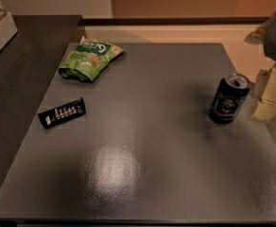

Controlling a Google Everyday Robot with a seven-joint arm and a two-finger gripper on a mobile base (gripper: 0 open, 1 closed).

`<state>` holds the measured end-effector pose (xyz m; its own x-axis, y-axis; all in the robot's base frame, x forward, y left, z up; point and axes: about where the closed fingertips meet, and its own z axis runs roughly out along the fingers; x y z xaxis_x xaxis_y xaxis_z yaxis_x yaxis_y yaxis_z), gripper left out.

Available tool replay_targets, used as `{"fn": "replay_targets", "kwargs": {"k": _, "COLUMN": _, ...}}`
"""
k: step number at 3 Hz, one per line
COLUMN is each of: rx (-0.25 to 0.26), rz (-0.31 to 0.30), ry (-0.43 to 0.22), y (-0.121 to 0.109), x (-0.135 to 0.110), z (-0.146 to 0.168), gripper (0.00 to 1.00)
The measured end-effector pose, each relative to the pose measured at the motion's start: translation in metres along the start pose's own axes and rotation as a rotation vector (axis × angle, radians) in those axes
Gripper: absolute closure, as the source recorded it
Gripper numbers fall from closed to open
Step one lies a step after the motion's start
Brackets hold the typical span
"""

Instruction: Pick pepsi can

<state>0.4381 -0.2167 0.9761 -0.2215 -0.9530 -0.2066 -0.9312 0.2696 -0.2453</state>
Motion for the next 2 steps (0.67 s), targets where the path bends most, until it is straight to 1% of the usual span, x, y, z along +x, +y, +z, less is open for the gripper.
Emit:
{"fn": "replay_targets", "kwargs": {"k": 1, "rx": 0.0, "rz": 0.0, "ry": 0.0, "y": 0.0, "x": 0.0, "z": 0.0, "gripper": 0.0}}
{"fn": "replay_targets", "kwargs": {"k": 2, "rx": -0.012, "rz": 0.009, "ry": -0.036, "y": -0.012, "x": -0.002, "z": 0.005, "gripper": 0.0}}
